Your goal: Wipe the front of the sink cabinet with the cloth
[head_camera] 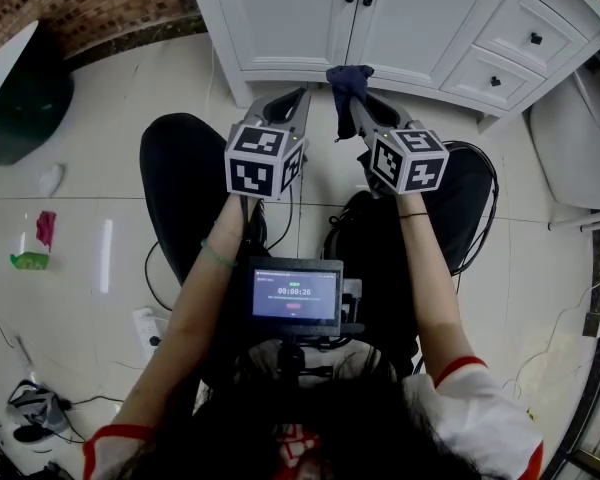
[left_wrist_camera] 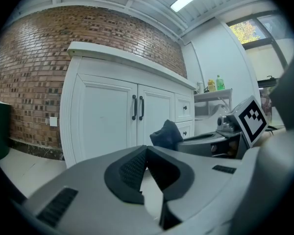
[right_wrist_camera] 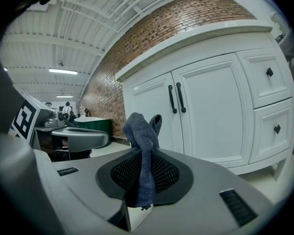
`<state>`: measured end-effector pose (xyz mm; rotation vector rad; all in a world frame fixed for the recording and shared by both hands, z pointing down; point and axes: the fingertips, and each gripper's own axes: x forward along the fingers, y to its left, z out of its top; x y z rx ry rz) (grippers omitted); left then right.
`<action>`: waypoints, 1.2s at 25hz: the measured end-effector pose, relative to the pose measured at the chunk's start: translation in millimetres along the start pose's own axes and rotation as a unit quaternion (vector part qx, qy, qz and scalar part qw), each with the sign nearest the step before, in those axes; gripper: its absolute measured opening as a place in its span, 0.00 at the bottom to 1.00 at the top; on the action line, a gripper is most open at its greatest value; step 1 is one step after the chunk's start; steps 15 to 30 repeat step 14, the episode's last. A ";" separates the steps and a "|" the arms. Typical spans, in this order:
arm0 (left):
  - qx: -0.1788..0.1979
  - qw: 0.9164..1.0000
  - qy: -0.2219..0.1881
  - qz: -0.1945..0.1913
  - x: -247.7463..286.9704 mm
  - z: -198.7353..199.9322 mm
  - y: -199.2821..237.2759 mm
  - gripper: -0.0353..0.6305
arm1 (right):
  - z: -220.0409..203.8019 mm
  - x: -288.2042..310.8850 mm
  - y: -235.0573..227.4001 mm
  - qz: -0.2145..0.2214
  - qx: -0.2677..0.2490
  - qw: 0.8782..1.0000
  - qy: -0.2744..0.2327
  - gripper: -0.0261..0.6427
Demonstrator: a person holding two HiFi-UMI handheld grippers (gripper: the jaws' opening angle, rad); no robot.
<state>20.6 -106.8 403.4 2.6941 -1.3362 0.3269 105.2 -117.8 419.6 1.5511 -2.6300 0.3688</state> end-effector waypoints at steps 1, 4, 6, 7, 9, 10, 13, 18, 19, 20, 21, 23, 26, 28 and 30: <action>0.000 1.000 0.003 0.001 -0.9 -2.9 1.1 0.08 | -2.4 0.5 1.5 0.002 -0.001 1.000 0.001 0.13; -0.003 1.000 0.007 0.004 -4.1 -11.0 5.2 0.08 | -9.9 0.3 3.7 0.004 0.003 1.000 0.004 0.13; -0.008 1.000 0.007 0.007 -5.2 -15.1 8.5 0.08 | -13.0 -0.3 4.3 0.004 0.005 1.000 0.004 0.13; -0.011 1.000 0.007 0.008 -4.5 -16.2 9.8 0.08 | -13.4 -0.4 4.2 0.004 0.005 1.000 0.004 0.13; -0.016 1.000 0.007 0.009 -1.2 -17.5 10.9 0.08 | -12.2 -0.2 3.2 0.006 0.003 1.000 0.003 0.13; -0.017 1.000 0.008 0.009 0.5 -18.4 10.9 0.08 | -11.4 0.0 2.8 0.006 0.002 1.000 0.002 0.13; -0.020 1.000 0.013 0.007 2.6 -22.4 10.5 0.08 | -10.8 1.2 3.2 0.009 0.001 1.000 0.002 0.13; -0.022 1.000 0.014 0.007 2.8 -23.8 10.4 0.08 | -10.8 1.6 3.6 0.010 0.001 1.000 0.002 0.13; -0.022 1.000 0.014 0.007 2.8 -23.8 10.4 0.08 | -10.8 1.6 3.6 0.010 0.001 1.000 0.002 0.13; -0.022 1.000 0.014 0.007 2.8 -23.8 10.4 0.08 | -10.8 1.6 3.6 0.010 0.001 1.000 0.002 0.13; -0.022 1.000 0.014 0.007 2.8 -23.8 10.4 0.08 | -10.8 1.6 3.6 0.010 0.001 1.000 0.002 0.13; -0.022 1.000 0.014 0.007 2.8 -23.8 10.4 0.08 | -10.8 1.6 3.6 0.010 0.001 1.000 0.002 0.13; -0.022 1.000 0.014 0.007 2.8 -23.8 10.4 0.08 | -10.8 1.6 3.6 0.010 0.001 1.000 0.002 0.13; -0.022 1.000 0.014 0.007 2.8 -23.8 10.4 0.08 | -10.8 1.6 3.6 0.010 0.001 1.000 0.002 0.13; -0.022 1.000 0.014 0.007 2.8 -23.8 10.4 0.08 | -10.8 1.6 3.6 0.010 0.001 1.000 0.002 0.13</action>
